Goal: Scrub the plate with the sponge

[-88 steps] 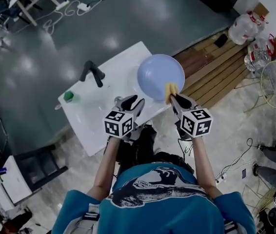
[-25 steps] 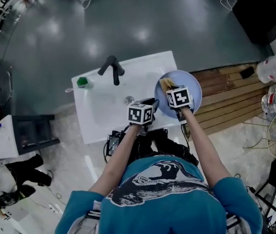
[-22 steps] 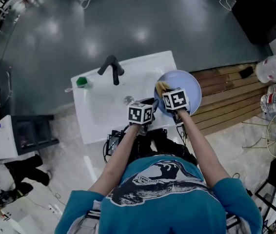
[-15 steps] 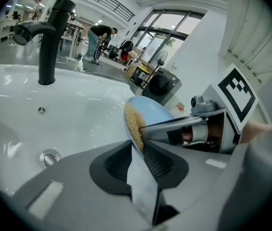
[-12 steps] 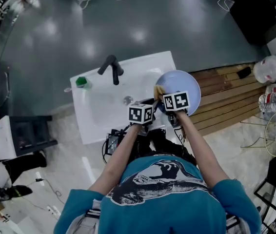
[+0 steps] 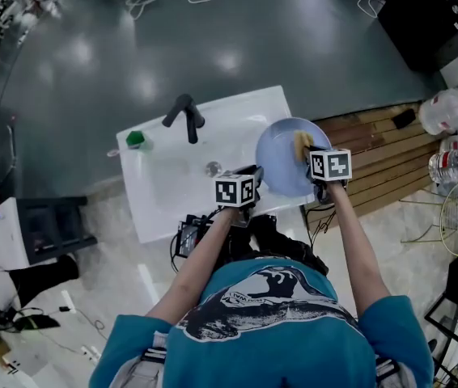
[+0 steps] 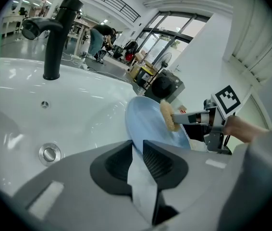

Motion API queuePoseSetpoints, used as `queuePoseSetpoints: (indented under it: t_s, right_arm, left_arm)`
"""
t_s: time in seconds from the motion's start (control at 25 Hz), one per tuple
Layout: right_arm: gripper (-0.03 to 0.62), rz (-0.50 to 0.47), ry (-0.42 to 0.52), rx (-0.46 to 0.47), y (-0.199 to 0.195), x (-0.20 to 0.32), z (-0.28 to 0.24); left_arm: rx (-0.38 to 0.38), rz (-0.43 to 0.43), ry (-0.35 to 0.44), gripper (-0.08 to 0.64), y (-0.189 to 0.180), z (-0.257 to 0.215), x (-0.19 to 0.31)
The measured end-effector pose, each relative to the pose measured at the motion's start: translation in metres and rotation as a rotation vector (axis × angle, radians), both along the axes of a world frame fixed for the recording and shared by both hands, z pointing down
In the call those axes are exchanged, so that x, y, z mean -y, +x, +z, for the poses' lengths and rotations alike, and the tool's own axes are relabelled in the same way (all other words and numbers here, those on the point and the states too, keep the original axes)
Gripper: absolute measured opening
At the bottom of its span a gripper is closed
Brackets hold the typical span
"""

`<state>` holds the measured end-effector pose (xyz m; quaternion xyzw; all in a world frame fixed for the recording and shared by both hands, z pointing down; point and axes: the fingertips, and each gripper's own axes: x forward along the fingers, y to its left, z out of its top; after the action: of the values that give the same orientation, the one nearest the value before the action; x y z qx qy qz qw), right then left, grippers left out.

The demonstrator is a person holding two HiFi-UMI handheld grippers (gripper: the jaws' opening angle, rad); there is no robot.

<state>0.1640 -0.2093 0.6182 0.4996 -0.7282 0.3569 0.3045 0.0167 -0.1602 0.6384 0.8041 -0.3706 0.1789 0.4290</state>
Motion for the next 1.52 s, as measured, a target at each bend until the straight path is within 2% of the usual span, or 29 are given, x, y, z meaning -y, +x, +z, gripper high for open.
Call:
queuePoseSetpoints:
  t_s: [0.12, 0.24, 0.48, 0.6, 0.76, 0.96, 1.24, 1.52]
  right_arm:
    - [0.032, 0.047, 0.002, -0.051, 0.034, 0.002, -0.001]
    - [0.033, 0.064, 0.004, -0.096, 0.049, 0.001, 0.002]
    - [0.034, 0.077, -0.019, -0.179, 0.054, 0.000, 0.021]
    - [0.034, 0.040, -0.018, -0.231, 0.046, -0.004, 0.023]
    - [0.032, -0.024, -0.017, -0.256, 0.029, -0.015, 0.025]
    - [0.033, -0.064, -0.022, -0.179, -0.008, -0.031, 0.026]
    - [0.032, -0.173, -0.036, -0.094, -0.069, -0.054, 0.028]
    - [0.032, -0.203, -0.112, 0.038, -0.105, -0.068, 0.032]
  left_arm:
    - [0.010, 0.000, 0.001, 0.083, 0.000, 0.001, -0.001]
    - [0.026, 0.003, -0.002, 0.083, -0.001, 0.004, -0.002]
    - [-0.007, -0.005, -0.003, 0.081, 0.000, 0.000, -0.001]
    - [-0.041, -0.034, -0.020, 0.075, -0.001, 0.000, 0.000]
    - [-0.045, -0.047, -0.023, 0.071, -0.002, -0.002, 0.002]
    - [-0.057, -0.063, -0.038, 0.067, -0.003, -0.001, 0.003]
    - [-0.062, -0.081, -0.051, 0.063, -0.003, 0.000, 0.002]
    - [-0.071, -0.097, -0.057, 0.058, -0.004, 0.000, 0.004]
